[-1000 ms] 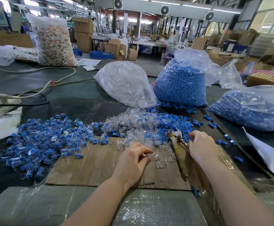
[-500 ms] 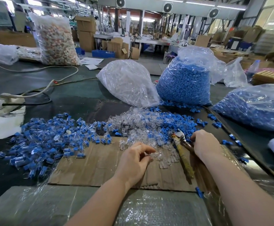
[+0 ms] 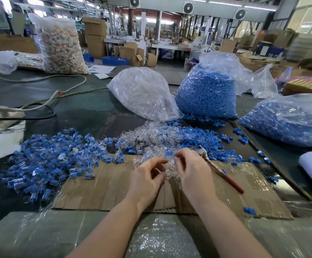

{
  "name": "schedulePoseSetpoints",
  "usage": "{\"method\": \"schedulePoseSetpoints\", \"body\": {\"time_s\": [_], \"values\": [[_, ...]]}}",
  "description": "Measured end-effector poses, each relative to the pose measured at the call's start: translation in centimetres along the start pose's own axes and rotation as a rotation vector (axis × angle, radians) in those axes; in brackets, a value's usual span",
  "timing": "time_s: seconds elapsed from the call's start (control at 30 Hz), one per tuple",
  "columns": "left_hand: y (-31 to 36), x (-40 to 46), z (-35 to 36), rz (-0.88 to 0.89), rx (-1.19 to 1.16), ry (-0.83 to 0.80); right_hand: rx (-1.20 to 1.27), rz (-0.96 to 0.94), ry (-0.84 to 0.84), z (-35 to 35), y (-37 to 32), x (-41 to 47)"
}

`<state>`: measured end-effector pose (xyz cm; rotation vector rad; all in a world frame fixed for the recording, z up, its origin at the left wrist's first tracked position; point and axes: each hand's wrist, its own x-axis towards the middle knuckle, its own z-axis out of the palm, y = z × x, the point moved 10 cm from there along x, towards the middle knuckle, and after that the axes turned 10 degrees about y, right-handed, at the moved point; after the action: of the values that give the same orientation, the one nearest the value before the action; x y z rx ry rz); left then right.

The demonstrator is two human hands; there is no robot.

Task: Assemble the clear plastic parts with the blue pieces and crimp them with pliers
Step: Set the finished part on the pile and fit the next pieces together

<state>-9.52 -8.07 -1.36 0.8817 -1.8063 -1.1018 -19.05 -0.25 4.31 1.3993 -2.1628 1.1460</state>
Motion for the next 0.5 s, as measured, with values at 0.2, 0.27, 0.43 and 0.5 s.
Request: {"method": "schedulePoseSetpoints", "body": {"time_s": [0.2, 0.27, 0.43, 0.5], "values": [[0.1, 0.2, -0.4, 0.036, 0.077, 0.054, 0.075, 0.054, 0.023, 0.9, 1.0, -1.9], [-0.3, 0.3, -0.5, 0.014, 0.066, 0.063, 0.101, 0.069, 0.056, 0.7, 1.4, -2.0], [-0.7, 0.3, -0.5, -0.041, -0.043, 0.072, 0.152, 0.059, 0.1, 0.3, 1.3, -2.2], [-0.8, 0.3, -0.4, -0.069, -0.089, 0.066, 0.173, 0.055, 0.129, -0.1, 1.2, -2.4]]}}
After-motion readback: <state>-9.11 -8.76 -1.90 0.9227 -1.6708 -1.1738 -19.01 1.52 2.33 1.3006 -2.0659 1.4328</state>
